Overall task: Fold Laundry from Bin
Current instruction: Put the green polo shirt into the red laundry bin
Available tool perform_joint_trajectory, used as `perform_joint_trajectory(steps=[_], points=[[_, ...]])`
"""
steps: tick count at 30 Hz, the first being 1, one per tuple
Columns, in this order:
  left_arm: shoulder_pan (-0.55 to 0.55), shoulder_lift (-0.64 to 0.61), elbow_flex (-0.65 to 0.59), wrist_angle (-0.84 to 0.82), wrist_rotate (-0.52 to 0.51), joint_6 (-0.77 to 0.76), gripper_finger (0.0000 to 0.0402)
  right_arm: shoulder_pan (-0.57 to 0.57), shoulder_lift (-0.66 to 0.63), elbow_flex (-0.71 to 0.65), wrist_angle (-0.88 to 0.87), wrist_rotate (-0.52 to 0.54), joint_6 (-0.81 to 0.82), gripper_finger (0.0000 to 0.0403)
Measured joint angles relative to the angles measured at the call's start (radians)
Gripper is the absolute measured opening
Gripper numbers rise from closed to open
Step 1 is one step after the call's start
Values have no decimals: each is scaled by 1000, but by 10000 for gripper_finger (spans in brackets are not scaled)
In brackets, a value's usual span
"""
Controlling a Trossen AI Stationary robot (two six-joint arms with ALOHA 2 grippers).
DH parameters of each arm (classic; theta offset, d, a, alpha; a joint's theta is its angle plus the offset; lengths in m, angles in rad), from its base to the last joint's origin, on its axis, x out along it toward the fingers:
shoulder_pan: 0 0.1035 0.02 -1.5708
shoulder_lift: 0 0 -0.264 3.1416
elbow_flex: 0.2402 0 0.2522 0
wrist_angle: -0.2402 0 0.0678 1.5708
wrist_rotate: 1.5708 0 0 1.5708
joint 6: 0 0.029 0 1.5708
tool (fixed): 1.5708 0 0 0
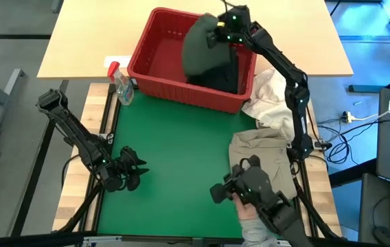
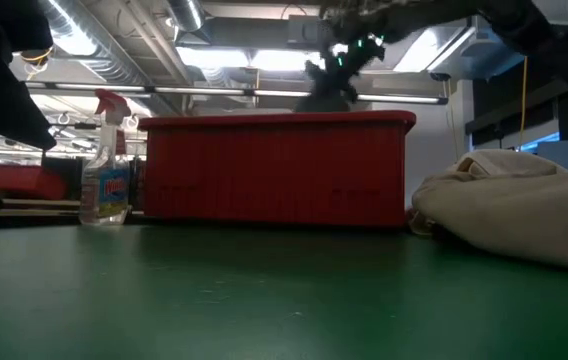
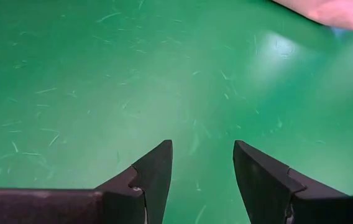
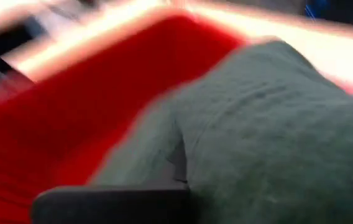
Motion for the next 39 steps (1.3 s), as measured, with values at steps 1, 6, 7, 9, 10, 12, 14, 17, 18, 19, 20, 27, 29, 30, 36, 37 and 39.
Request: perform_joint_trajectory(steps=[1,6,7,9,10,12,14,17,18,19,20,27,29,30,36,37,39], points=[[0,0,0,0,0,0,165,-8,6,-10,-40,29,-1,17],[0,0,0,-2,0,1,165,-50,20,-114,-143,93,25,15],[0,0,0,-6,0,2,165,-56,19,-144,-147,96,40,15],[0,0,0,-14,0,2,165,-69,19,-204,-166,97,70,19],[0,0,0,-14,0,2,165,-73,19,-235,-166,104,80,20],[0,0,0,-16,0,5,165,-72,20,-285,-149,113,93,23],[0,0,0,-16,0,19,165,-72,20,-308,-148,115,107,25],[0,0,0,-16,0,27,165,-68,20,-316,-163,179,103,36],[0,0,0,-16,0,27,165,-64,20,-315,-175,201,96,43],[0,0,0,-16,0,28,165,-65,17,-312,-194,210,88,52],[0,0,0,-16,0,28,165,-65,14,-305,-214,213,78,64],[0,0,0,-17,0,30,165,-65,6,-183,-301,207,76,184],[0,0,0,-19,0,30,165,-64,6,-113,-329,190,75,213],[0,0,0,-19,0,30,165,-64,6,-74,-353,187,72,225],[0,0,0,-18,1,38,165,-56,-29,2,-421,292,55,266],[0,0,0,-18,5,43,165,-55,-33,1,-415,298,53,268],[0,0,0,-17,17,47,165,-45,-34,3,-410,324,40,269]])
